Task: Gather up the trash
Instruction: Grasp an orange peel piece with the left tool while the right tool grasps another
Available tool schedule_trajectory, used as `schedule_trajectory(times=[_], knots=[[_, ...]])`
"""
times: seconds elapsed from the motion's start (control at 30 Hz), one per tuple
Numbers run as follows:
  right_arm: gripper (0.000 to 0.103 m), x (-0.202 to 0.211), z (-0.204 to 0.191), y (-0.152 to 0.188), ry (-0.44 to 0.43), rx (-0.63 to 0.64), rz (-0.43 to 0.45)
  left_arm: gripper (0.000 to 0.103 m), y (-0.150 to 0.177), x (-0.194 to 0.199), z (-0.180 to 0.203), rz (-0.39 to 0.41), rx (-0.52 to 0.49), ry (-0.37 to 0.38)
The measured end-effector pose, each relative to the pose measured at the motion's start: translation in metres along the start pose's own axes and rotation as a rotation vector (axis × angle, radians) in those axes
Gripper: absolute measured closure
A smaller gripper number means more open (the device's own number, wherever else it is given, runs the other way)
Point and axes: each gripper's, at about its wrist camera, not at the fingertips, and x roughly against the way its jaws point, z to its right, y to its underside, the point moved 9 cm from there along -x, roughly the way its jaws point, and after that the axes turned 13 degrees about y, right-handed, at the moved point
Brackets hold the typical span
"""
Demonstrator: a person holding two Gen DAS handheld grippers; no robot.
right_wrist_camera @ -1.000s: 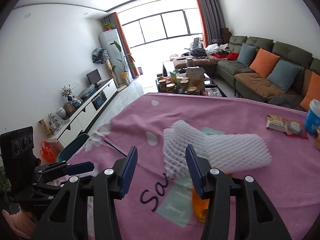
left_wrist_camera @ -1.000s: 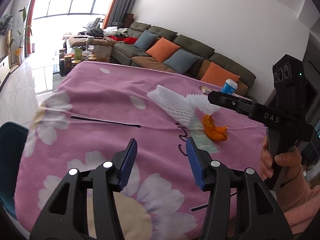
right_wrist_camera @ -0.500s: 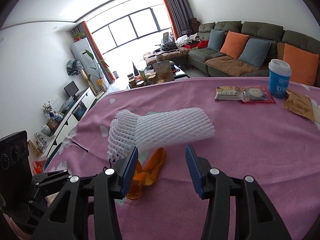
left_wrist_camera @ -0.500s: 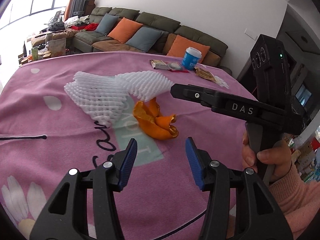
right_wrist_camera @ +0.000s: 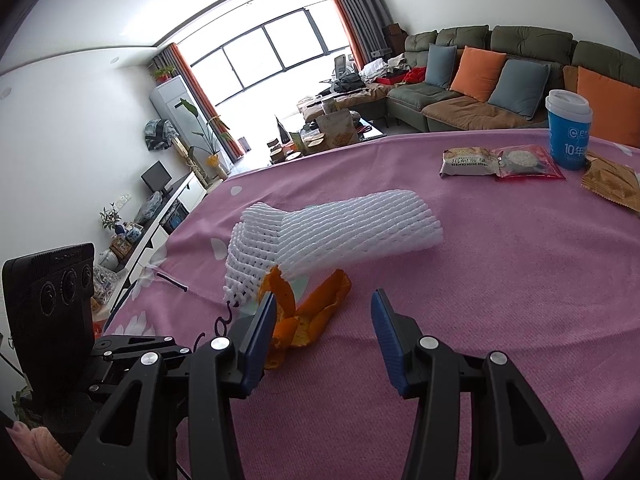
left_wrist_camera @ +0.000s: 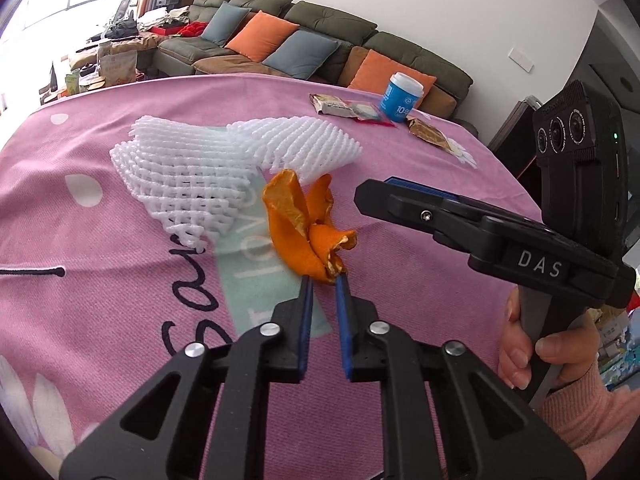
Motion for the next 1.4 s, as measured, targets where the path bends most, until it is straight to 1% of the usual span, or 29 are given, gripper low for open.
schedule_trajectory(times=[0.2, 0.37, 0.5, 0.57, 0.6, 0.63, 0.67, 0.7, 0.73, 0.77, 0.83, 0.87, 0.97, 1.0, 1.03, 1.1, 1.23, 1.33, 1.4], knots=[[0.056, -0.002, 0.002, 0.000, -0.010, -0.008, -0.013, 0.094, 0.003, 0.016, -0.018, 0.038, 0.045, -0.025], [0.056, -0.013, -0.001, 0.000, -0.023, -0.005, -0.051, 0.095, 0.004, 0.027, -0.031, 0.053, 0.072, -0.043], [0.056, -0.025, -0.007, -0.002, -0.049, -0.013, -0.092, 0.094, 0.005, 0.031, -0.031, 0.055, 0.068, -0.044], [0.056, -0.033, -0.007, 0.000, -0.040, -0.008, -0.123, 0.094, 0.005, 0.028, -0.028, 0.052, 0.061, -0.049], [0.057, -0.036, -0.009, 0.002, -0.050, -0.006, -0.137, 0.094, 0.005, 0.028, -0.028, 0.051, 0.057, -0.054], [0.061, -0.036, -0.009, 0.003, -0.056, -0.005, -0.142, 0.094, 0.005, 0.027, -0.027, 0.049, 0.056, -0.058], [0.068, -0.036, -0.008, 0.003, -0.061, -0.006, -0.143, 0.094, 0.005, 0.027, -0.027, 0.049, 0.055, -0.060], [0.077, -0.035, -0.008, 0.004, -0.067, -0.005, -0.147, 0.091, 0.004, 0.028, -0.028, 0.053, 0.055, -0.065], [0.083, -0.035, -0.008, 0.005, -0.068, -0.004, -0.150, 0.089, 0.003, 0.029, -0.028, 0.057, 0.055, -0.070], [0.093, -0.033, -0.008, 0.005, -0.071, -0.003, -0.147, 0.086, 0.002, 0.031, -0.030, 0.060, 0.053, -0.079], [0.094, -0.028, -0.006, 0.005, -0.069, 0.004, -0.131, 0.079, -0.002, 0.036, -0.033, 0.071, 0.047, -0.109], [0.095, -0.025, -0.005, 0.005, -0.065, 0.007, -0.123, 0.073, -0.004, 0.038, -0.036, 0.077, 0.047, -0.124], [0.097, -0.017, 0.001, 0.003, -0.069, -0.009, -0.101, 0.066, -0.013, 0.045, -0.045, 0.097, 0.057, -0.155], [0.097, -0.015, 0.002, 0.002, -0.069, -0.012, -0.093, 0.060, -0.017, 0.047, -0.049, 0.100, 0.060, -0.167], [0.097, -0.012, 0.003, 0.001, -0.070, -0.016, -0.084, 0.057, -0.021, 0.047, -0.053, 0.104, 0.065, -0.184], [0.097, -0.008, 0.004, -0.001, -0.073, -0.022, -0.069, 0.055, -0.028, 0.045, -0.061, 0.101, 0.084, -0.196], [0.097, -0.004, 0.008, -0.003, -0.078, -0.036, -0.058, 0.053, -0.038, 0.033, -0.078, 0.071, 0.148, -0.170], [0.097, -0.003, 0.006, -0.006, -0.081, -0.036, -0.048, 0.053, -0.043, 0.025, -0.086, 0.060, 0.173, -0.164], [0.097, -0.003, 0.006, -0.008, -0.085, -0.039, -0.044, 0.056, -0.047, 0.021, -0.087, 0.055, 0.175, -0.162]])
